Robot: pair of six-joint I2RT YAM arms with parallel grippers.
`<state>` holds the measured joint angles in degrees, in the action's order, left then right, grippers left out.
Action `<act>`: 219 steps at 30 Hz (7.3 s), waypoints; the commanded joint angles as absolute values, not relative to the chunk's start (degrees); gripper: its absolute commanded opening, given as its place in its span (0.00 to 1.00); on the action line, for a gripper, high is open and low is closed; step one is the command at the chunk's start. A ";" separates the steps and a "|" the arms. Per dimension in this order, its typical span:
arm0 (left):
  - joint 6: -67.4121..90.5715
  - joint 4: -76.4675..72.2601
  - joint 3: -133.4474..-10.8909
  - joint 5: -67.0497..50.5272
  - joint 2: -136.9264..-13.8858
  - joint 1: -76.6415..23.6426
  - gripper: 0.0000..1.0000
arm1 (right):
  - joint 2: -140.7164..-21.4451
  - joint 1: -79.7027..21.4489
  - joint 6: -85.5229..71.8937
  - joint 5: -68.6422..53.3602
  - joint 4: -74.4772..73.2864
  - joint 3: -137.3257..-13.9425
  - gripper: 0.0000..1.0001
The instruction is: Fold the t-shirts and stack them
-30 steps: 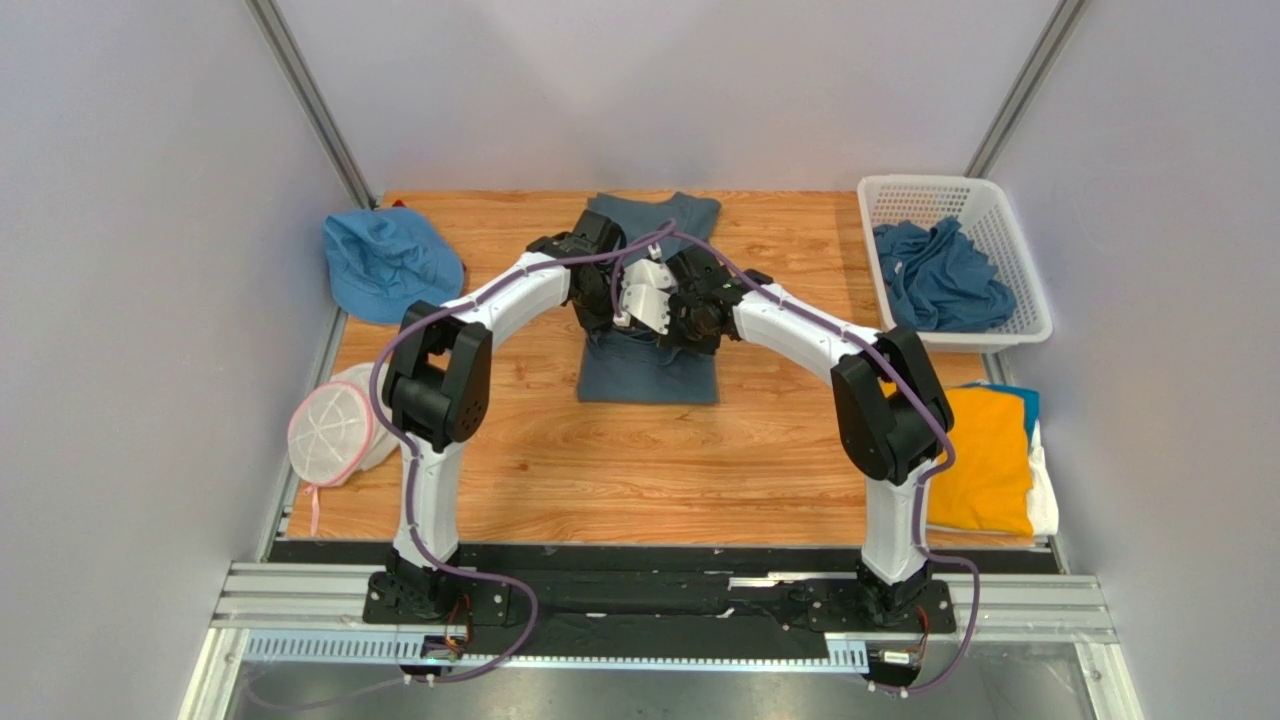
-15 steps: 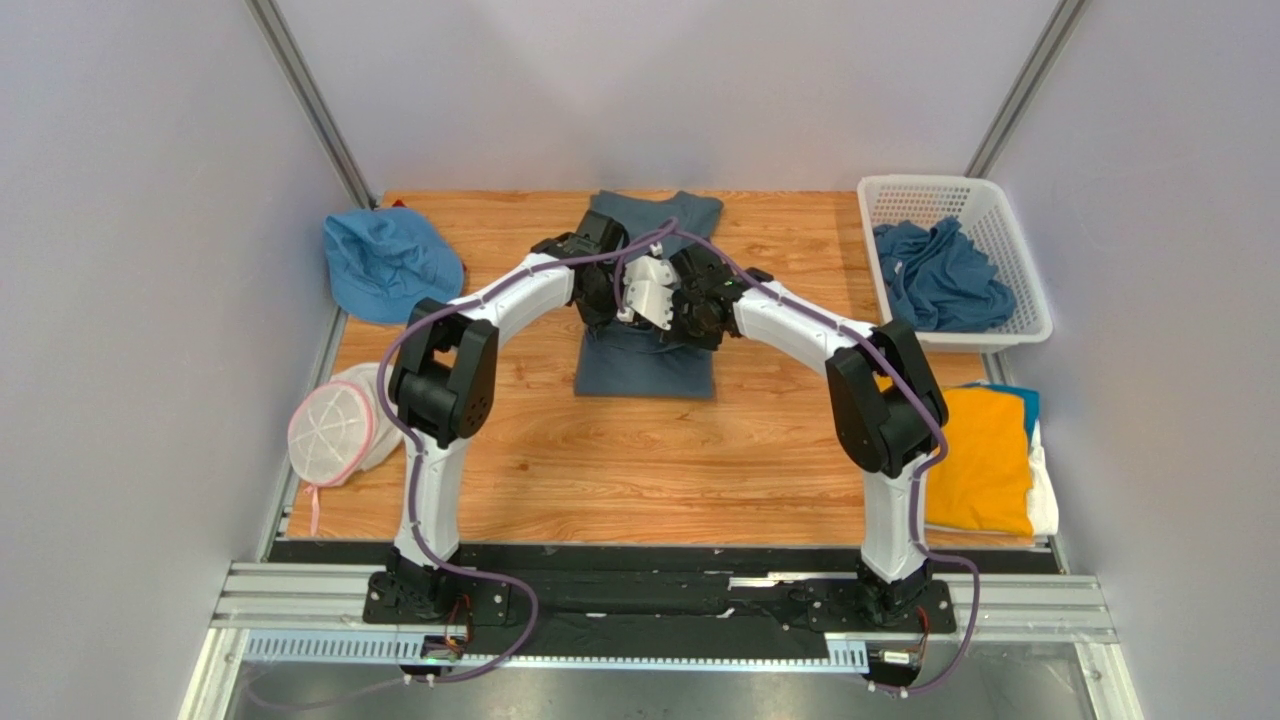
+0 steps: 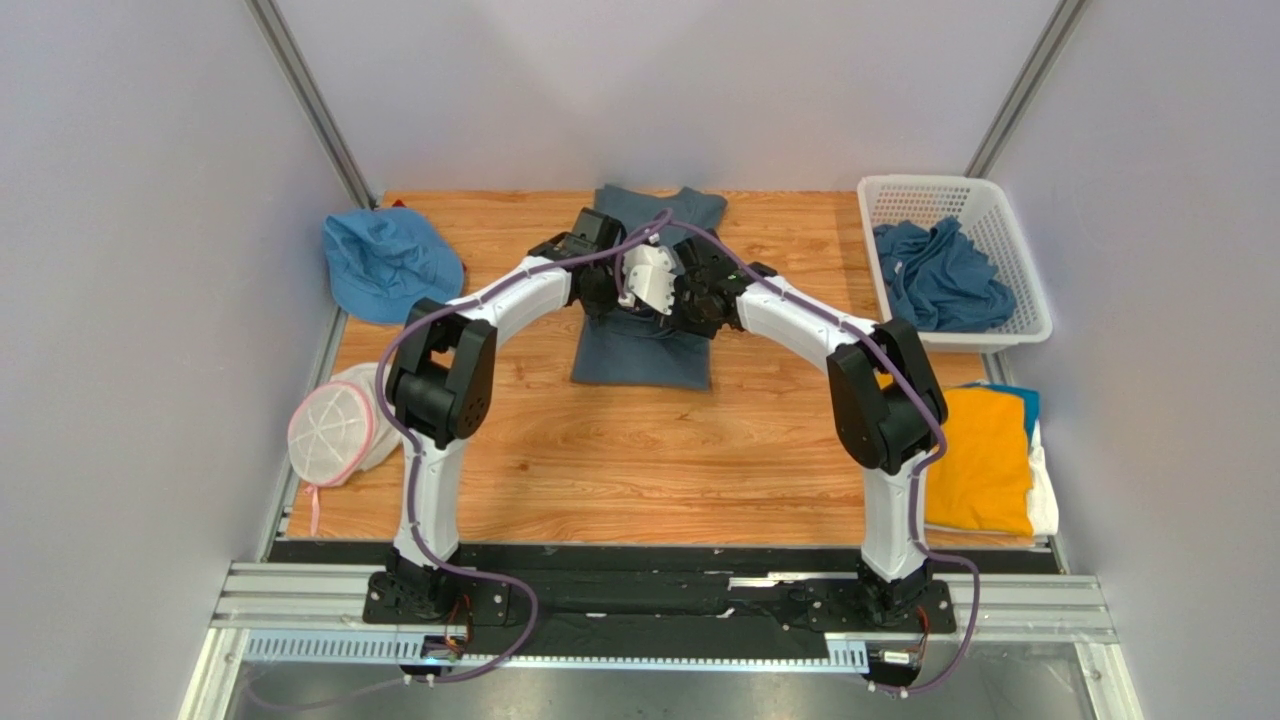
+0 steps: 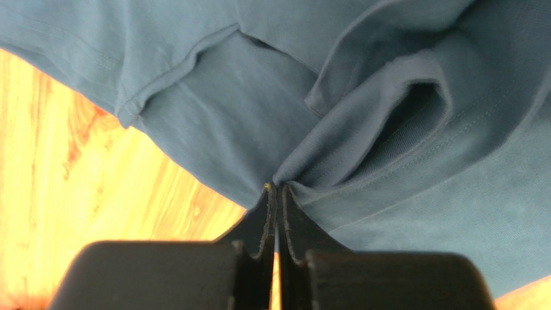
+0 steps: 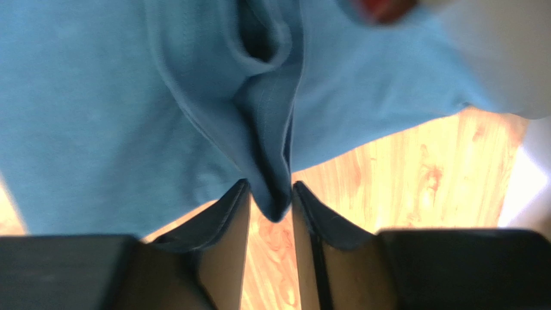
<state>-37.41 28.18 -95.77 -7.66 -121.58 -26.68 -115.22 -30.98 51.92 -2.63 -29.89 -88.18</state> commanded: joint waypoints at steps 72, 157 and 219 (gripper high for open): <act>-34.19 -3.34 -69.43 0.70 -103.36 -12.39 0.79 | -113.98 -34.63 42.19 -1.76 -25.93 -89.02 0.57; -30.76 31.20 -75.32 -20.13 -105.56 -19.25 0.80 | -100.63 -41.92 37.00 4.92 -25.84 -68.99 0.65; -27.33 33.13 -53.10 -17.04 -90.37 -28.47 0.00 | -88.86 -55.27 34.54 2.11 -36.91 -58.36 0.00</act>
